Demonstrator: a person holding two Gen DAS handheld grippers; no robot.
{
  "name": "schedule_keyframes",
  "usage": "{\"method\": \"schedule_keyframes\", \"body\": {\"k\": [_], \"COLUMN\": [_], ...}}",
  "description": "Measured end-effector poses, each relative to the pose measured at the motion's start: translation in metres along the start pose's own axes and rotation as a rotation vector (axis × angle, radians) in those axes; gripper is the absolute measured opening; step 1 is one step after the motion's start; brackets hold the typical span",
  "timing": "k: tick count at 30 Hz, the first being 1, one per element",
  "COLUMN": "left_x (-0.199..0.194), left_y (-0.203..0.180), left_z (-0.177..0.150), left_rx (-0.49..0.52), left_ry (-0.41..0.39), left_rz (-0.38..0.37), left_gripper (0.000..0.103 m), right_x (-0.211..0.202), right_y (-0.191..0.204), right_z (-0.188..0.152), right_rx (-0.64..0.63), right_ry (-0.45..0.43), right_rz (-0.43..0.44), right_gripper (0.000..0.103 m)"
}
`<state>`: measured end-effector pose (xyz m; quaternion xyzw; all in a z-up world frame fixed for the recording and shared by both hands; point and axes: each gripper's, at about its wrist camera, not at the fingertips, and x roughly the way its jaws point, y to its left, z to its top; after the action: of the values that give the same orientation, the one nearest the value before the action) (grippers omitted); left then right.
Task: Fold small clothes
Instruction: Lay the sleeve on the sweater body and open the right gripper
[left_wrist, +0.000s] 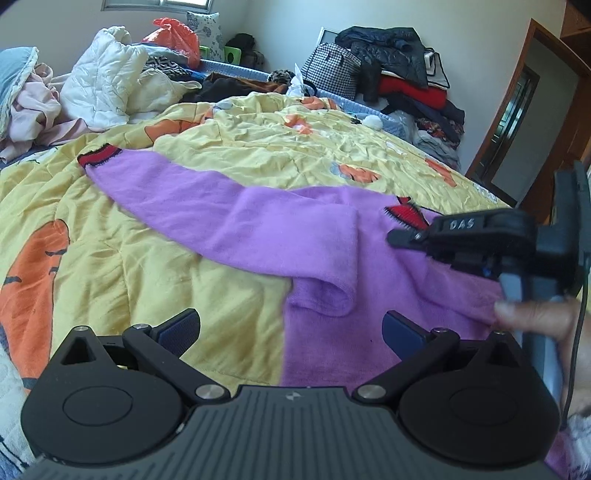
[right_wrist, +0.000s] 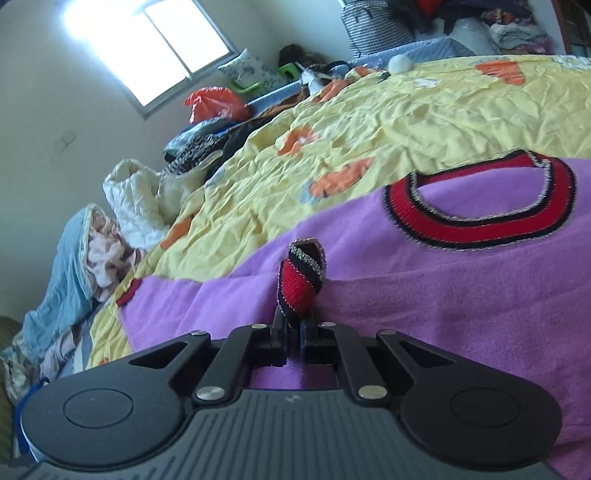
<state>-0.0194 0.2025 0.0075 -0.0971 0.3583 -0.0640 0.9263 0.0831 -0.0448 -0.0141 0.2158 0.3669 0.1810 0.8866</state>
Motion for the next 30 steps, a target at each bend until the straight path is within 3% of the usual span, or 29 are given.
{"method": "schedule_keyframes", "body": {"k": [9,13,15,17,18,20,24,26,28,30], "left_x": [0.001,0.005,0.008,0.012,0.016,0.024,0.056,0.079,0.105,0.131], "left_y": [-0.008,-0.009,-0.013,-0.021,-0.026,-0.040,-0.073,-0.088,-0.095,-0.093], "left_z": [0.004,0.008,0.014,0.022,0.027,0.037,0.055,0.061,0.062,0.058], "left_rx": [0.025,-0.007,-0.028,-0.043,-0.047,-0.047,-0.044,-0.021,-0.014,-0.020], "left_ry": [-0.004,-0.004,-0.005,-0.016,-0.017,-0.021,-0.037,-0.032,0.025,0.104], "left_rz": [-0.002,-0.016,-0.046,-0.084,-0.096,-0.135,-0.220,-0.233,-0.216,-0.174], "left_gripper": [0.103,0.103,0.103,0.103,0.103,0.103,0.103,0.103,0.103,0.103], "right_x": [0.030,0.028,0.010,-0.022,-0.041,-0.074,-0.108,-0.114,-0.115,-0.109], "right_y": [0.024,0.019,0.016,0.009,0.003,-0.015,-0.080,-0.117,-0.142,-0.152], "right_z": [-0.015,-0.015,-0.011,-0.007,-0.005,-0.002,0.012,0.020,0.020,0.012], "right_rx": [-0.061,-0.047,-0.040,-0.089,-0.129,-0.227,-0.246,-0.162,-0.117,-0.156], "right_ry": [0.063,0.067,0.064,0.001,-0.052,-0.149,-0.182,-0.151,-0.123,-0.096], "right_rz": [-0.031,-0.032,-0.031,-0.026,-0.059,-0.176,-0.403,-0.425,-0.403,-0.498], "right_gripper": [0.006,0.012,0.029,0.080,0.089,0.091,0.090,0.090,0.089,0.089]}}
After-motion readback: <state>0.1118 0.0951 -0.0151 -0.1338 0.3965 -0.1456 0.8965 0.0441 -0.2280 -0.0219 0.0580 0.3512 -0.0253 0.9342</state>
